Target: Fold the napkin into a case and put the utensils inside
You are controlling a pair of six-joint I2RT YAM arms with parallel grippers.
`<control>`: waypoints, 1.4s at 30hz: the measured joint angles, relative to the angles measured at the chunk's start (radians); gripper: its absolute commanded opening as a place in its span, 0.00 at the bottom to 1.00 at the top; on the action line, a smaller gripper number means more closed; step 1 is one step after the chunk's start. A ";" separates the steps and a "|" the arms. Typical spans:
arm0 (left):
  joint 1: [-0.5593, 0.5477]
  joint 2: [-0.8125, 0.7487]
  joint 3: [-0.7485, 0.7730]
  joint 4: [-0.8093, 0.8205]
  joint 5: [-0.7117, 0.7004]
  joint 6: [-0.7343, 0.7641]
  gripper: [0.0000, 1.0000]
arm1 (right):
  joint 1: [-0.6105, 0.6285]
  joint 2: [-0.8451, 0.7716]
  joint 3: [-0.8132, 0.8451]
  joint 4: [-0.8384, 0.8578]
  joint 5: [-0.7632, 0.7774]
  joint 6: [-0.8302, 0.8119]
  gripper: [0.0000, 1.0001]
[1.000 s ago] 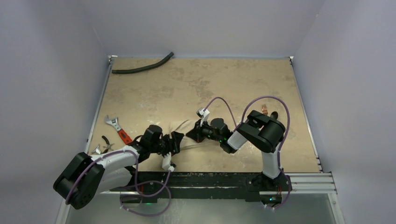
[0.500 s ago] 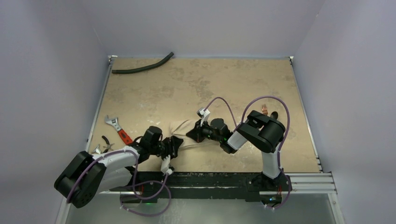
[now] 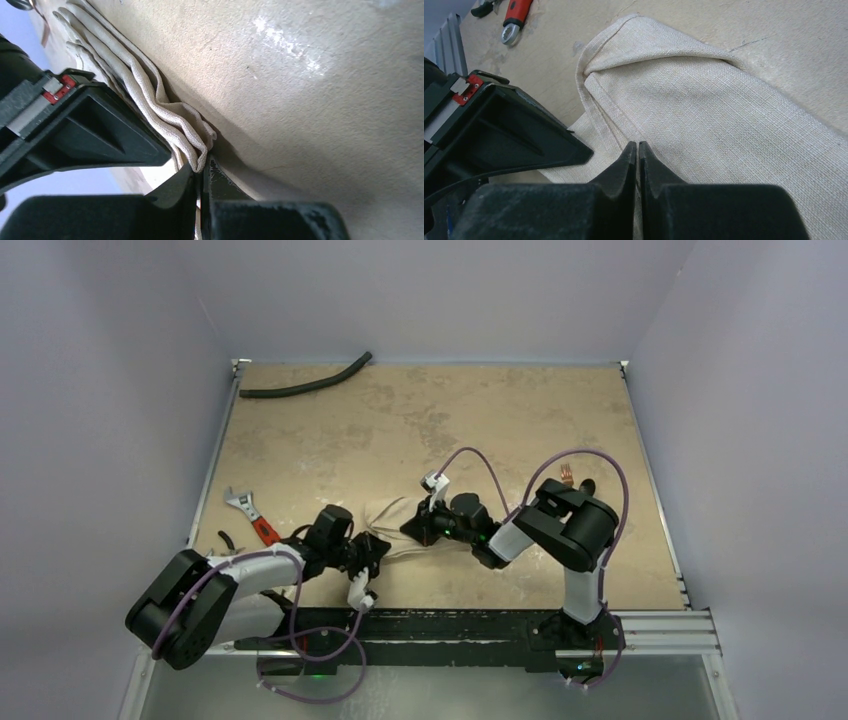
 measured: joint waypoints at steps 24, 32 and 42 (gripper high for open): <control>0.001 0.055 0.231 -0.351 0.018 -0.331 0.00 | 0.134 -0.411 -0.144 -0.305 0.046 -0.843 0.63; 0.025 0.051 0.260 -0.420 0.024 -0.358 0.00 | 0.224 -0.278 -0.146 -0.209 0.104 -0.971 0.63; 0.029 0.042 0.260 -0.444 0.034 -0.358 0.00 | 0.323 -0.130 -0.179 0.061 0.237 -1.022 0.59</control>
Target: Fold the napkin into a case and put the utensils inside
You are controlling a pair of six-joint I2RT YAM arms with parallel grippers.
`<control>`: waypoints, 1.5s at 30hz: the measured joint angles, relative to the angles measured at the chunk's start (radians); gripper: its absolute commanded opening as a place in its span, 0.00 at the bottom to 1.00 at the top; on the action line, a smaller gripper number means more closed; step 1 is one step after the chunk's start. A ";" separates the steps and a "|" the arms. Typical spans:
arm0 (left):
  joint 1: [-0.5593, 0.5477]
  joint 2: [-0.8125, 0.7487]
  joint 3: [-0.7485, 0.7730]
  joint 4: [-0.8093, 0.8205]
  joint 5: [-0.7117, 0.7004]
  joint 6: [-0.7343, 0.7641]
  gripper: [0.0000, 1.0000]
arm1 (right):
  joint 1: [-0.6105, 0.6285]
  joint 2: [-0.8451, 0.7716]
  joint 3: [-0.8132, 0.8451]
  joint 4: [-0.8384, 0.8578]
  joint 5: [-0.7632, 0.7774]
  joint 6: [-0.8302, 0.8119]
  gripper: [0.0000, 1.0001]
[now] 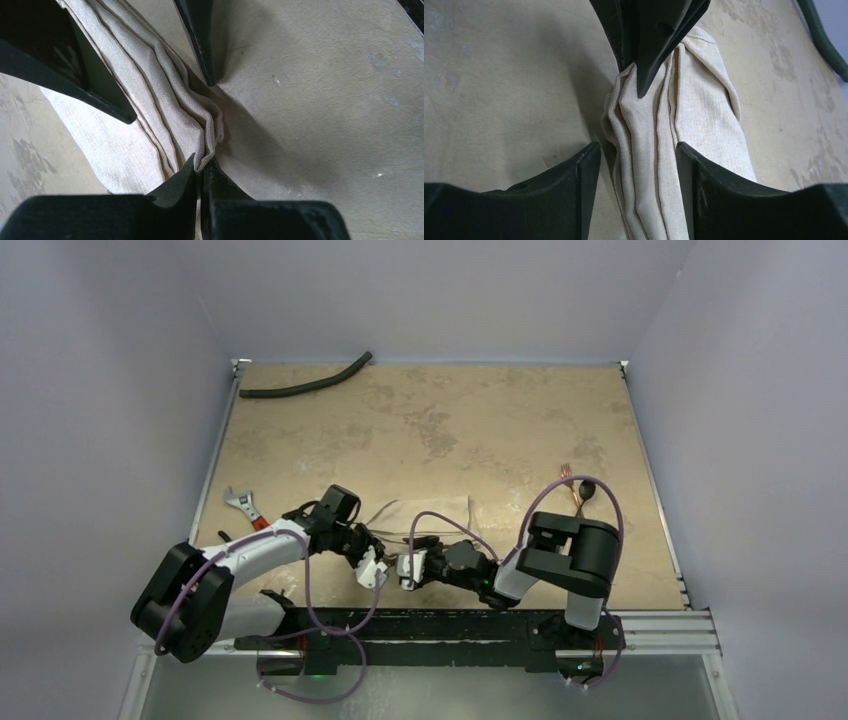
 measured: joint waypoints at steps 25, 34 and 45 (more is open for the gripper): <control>0.021 -0.086 -0.003 -0.025 0.006 0.005 0.47 | 0.030 0.083 0.018 0.080 0.097 0.025 0.00; 0.026 -0.169 -0.027 -0.116 -0.005 0.015 0.53 | 0.013 0.079 0.113 -0.041 0.088 0.288 0.00; 0.026 -0.256 -0.082 -0.142 -0.025 0.003 0.89 | -0.104 0.035 0.113 -0.083 -0.019 0.485 0.00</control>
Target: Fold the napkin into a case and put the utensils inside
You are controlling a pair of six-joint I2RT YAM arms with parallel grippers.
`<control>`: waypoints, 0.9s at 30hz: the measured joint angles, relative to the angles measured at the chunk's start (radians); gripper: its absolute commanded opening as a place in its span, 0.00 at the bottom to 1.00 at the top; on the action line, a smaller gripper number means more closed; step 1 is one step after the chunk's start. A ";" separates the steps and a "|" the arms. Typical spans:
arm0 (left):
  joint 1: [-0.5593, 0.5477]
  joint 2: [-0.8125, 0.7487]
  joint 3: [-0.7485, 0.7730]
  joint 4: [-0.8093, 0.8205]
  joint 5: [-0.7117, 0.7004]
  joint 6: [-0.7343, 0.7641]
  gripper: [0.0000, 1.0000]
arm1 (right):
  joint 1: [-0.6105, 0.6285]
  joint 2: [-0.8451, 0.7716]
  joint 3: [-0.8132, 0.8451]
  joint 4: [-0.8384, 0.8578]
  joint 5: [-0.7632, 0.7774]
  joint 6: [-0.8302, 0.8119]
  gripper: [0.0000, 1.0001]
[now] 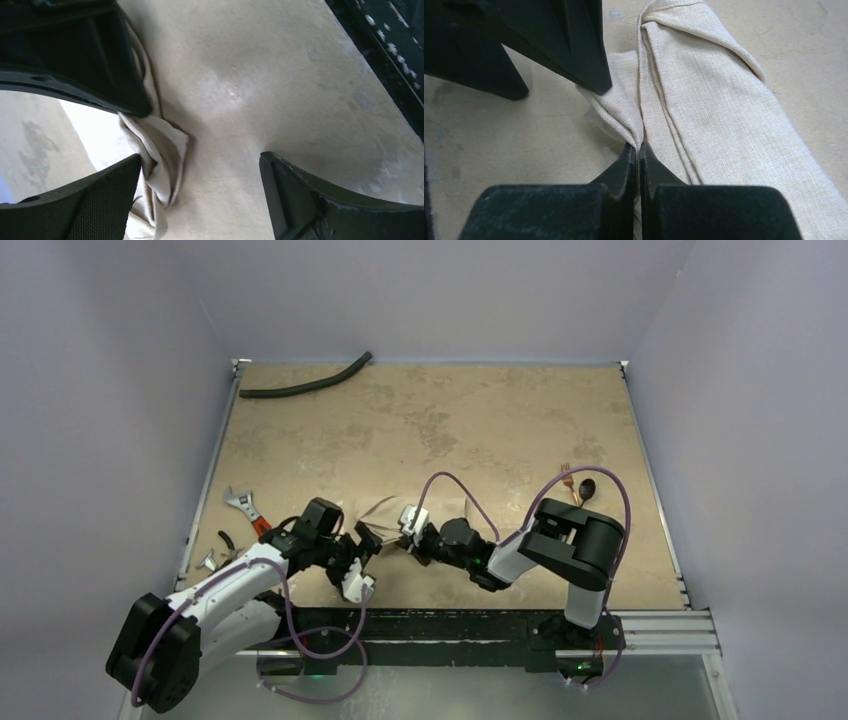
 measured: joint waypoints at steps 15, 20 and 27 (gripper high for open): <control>0.000 -0.018 -0.187 0.523 -0.028 -0.020 0.97 | -0.099 -0.003 0.000 0.003 -0.239 0.178 0.00; 0.000 0.007 -0.223 0.625 -0.022 0.018 0.98 | -0.124 -0.003 0.005 0.004 -0.285 0.224 0.00; 0.000 0.014 -0.253 0.697 -0.014 0.031 0.99 | -0.132 0.010 0.012 0.022 -0.316 0.271 0.00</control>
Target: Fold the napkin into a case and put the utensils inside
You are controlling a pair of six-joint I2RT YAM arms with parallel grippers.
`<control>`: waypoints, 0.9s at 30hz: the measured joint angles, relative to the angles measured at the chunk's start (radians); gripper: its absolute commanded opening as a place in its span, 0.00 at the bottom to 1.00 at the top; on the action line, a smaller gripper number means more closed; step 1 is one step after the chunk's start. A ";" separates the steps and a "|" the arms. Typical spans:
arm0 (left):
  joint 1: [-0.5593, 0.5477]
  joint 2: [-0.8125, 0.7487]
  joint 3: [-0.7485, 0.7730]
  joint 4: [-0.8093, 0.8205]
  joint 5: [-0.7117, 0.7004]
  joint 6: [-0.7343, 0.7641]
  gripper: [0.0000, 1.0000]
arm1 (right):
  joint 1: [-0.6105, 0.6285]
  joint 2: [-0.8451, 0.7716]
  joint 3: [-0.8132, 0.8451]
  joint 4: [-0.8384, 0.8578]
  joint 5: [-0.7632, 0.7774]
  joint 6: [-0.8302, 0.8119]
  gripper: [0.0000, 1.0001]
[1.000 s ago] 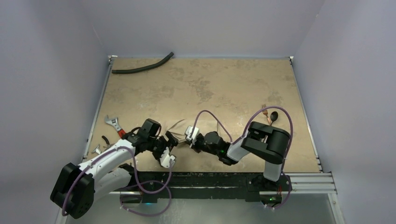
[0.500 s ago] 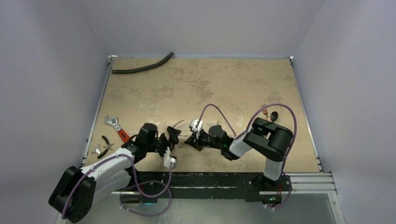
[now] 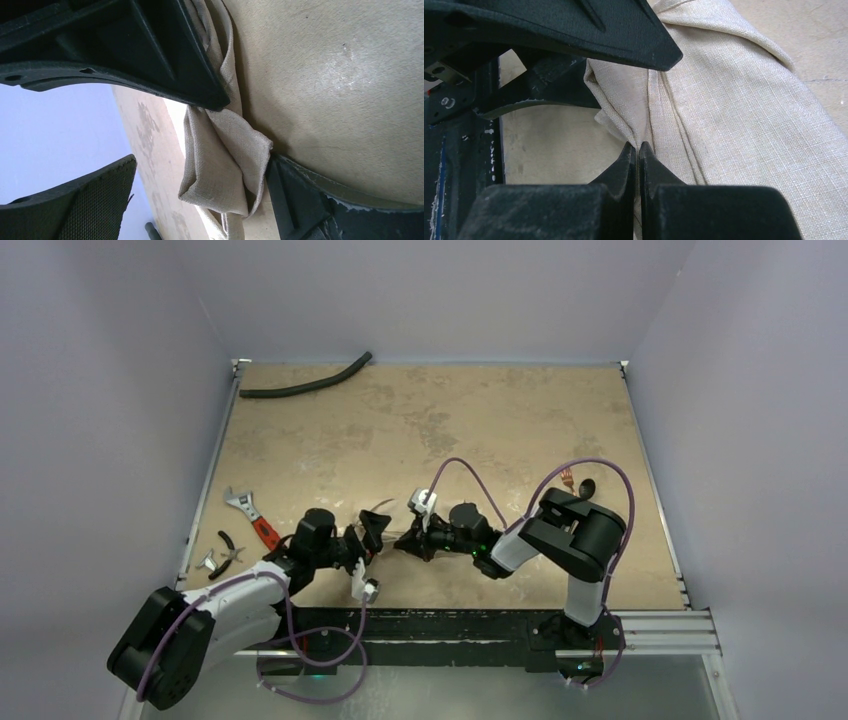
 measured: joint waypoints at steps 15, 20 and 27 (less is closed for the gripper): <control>-0.066 -0.050 -0.053 0.110 -0.055 -0.198 0.92 | -0.001 0.035 0.001 0.010 -0.006 0.010 0.13; -0.067 -0.057 -0.059 0.098 -0.068 -0.241 0.81 | -0.001 0.035 0.001 0.016 -0.023 0.002 0.32; -0.068 -0.005 -0.045 0.129 -0.095 -0.292 0.64 | -0.001 0.035 -0.004 0.033 -0.060 -0.035 0.41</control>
